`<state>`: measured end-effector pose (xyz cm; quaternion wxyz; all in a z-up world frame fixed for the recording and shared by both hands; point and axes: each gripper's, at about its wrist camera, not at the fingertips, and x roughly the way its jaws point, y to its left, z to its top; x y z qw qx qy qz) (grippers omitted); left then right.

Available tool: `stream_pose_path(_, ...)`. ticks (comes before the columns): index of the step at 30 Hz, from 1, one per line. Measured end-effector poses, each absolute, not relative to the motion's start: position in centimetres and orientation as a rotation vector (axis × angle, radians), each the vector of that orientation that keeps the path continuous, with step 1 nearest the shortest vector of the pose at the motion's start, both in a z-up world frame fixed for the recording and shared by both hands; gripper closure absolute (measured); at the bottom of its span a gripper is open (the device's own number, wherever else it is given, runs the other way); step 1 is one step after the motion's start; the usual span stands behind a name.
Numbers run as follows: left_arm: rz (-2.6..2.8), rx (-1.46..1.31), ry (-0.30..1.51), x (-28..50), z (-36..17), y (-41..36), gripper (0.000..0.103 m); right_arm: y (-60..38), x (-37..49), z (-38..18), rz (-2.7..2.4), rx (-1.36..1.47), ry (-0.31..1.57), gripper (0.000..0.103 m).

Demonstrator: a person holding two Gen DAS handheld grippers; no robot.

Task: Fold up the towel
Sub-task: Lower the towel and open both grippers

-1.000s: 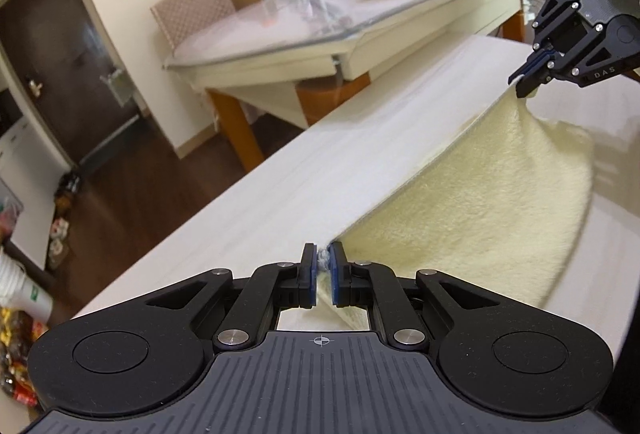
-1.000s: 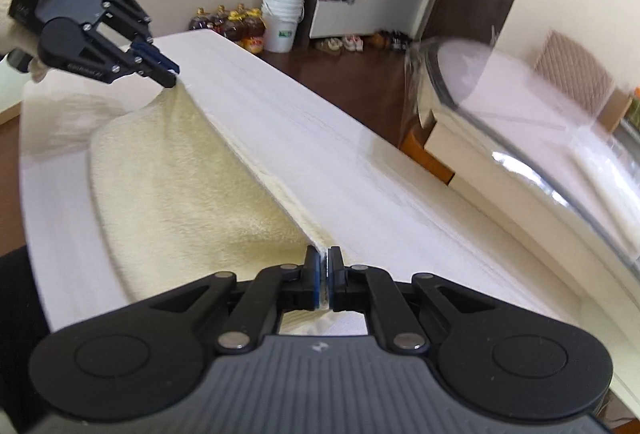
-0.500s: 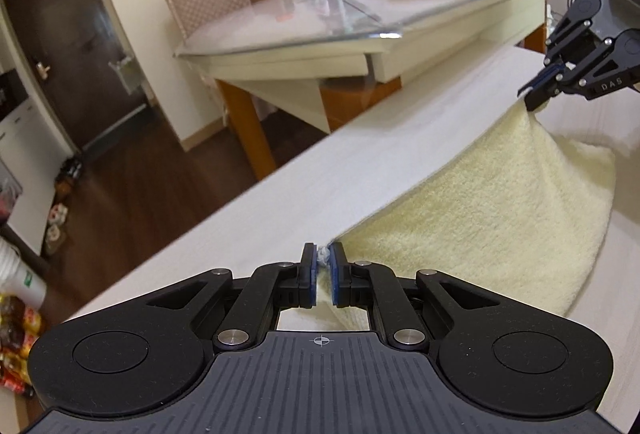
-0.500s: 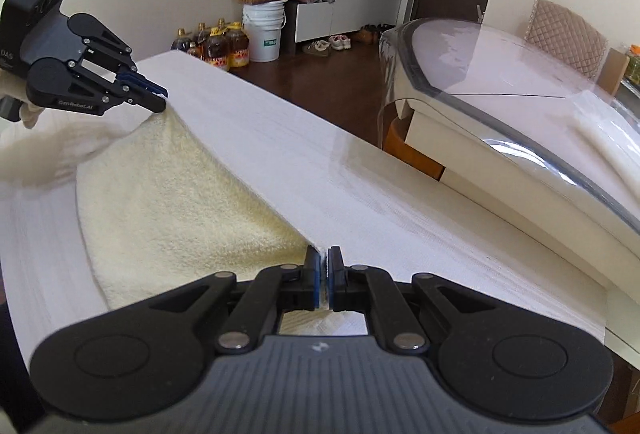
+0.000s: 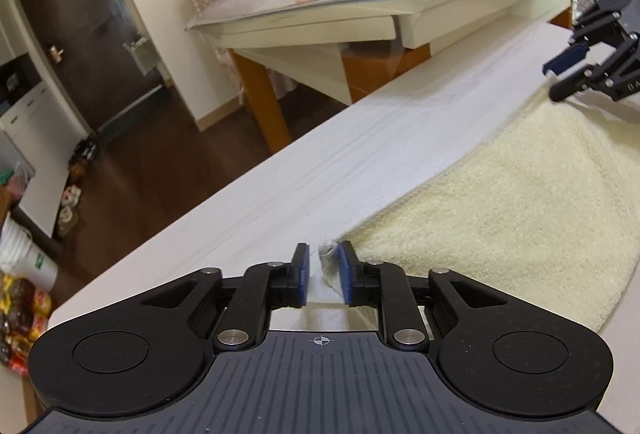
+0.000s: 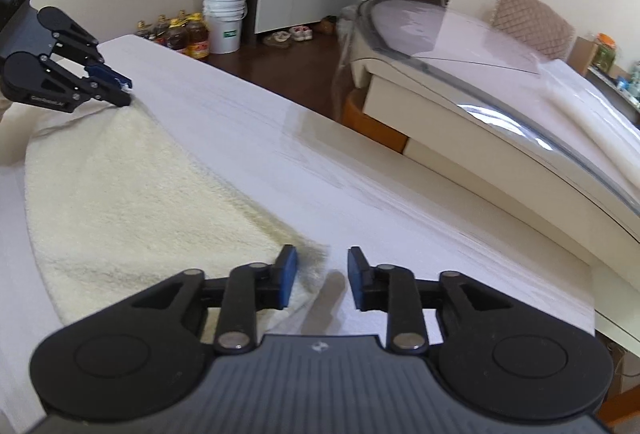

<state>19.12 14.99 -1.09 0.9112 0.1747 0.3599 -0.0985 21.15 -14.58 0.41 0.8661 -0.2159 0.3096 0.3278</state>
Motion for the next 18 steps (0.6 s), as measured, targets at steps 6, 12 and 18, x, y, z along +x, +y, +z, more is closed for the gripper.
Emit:
stream_pose_path(6, -0.173, 0.286, 0.700, 17.7, 0.4, 16.6, 0.065, -15.7, 19.2, 1.7, 0.656, -0.362, 0.595, 0.071)
stream_pose_path(12, -0.156, 0.259, 0.701, 17.6, 0.6, 16.7, 0.060, -14.0, 14.7, 1.5, 0.760, -0.312, 0.588, 0.067)
stream_pose_path(18, -0.134, 0.232, 0.737, 17.7, 0.9, 17.2, 0.054, -13.2, 12.4, 1.4, 0.774, -0.246, 0.588, 0.065)
